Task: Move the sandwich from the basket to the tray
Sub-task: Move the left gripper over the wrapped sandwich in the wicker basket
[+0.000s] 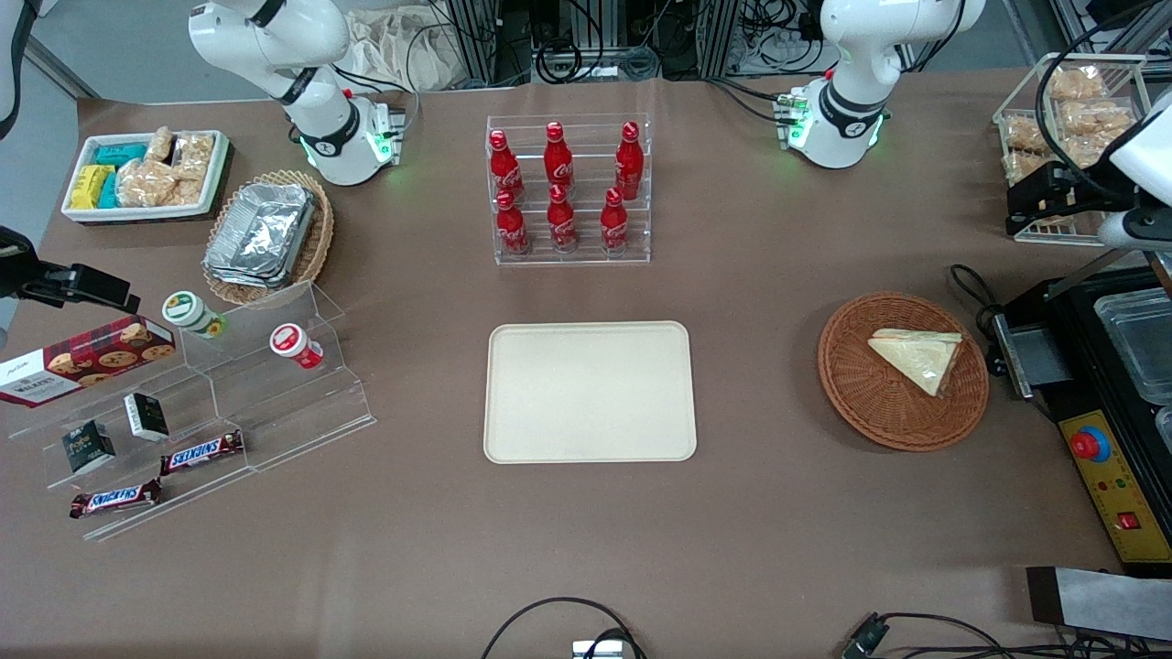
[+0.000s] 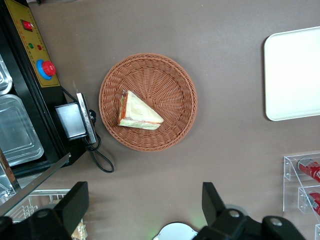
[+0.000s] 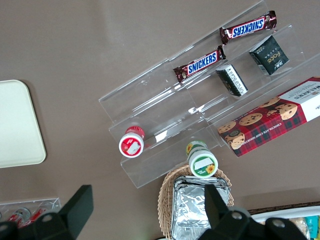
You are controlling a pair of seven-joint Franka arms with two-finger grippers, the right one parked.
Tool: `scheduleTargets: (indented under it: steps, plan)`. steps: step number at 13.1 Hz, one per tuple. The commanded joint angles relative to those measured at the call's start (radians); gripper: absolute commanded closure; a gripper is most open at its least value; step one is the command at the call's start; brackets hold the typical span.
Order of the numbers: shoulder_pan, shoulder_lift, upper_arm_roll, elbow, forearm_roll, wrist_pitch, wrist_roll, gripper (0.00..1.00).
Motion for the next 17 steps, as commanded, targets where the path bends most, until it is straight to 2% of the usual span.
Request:
scheduleTargets:
  steps: [1, 5, 8, 11, 13, 17]
  plan:
    - [-0.010, 0.012, 0.010, 0.023, -0.015, -0.025, -0.042, 0.00]
    - [-0.006, 0.090, 0.013, 0.014, 0.002, -0.026, -0.140, 0.00]
    - [0.020, 0.171, 0.030, -0.002, 0.003, 0.006, -0.144, 0.00]
    - [0.061, 0.148, 0.040, -0.168, -0.015, 0.186, -0.179, 0.00]
    - [0.078, 0.141, 0.040, -0.247, -0.027, 0.291, -0.278, 0.00]
    - [0.143, 0.141, 0.040, -0.344, -0.118, 0.415, -0.364, 0.00]
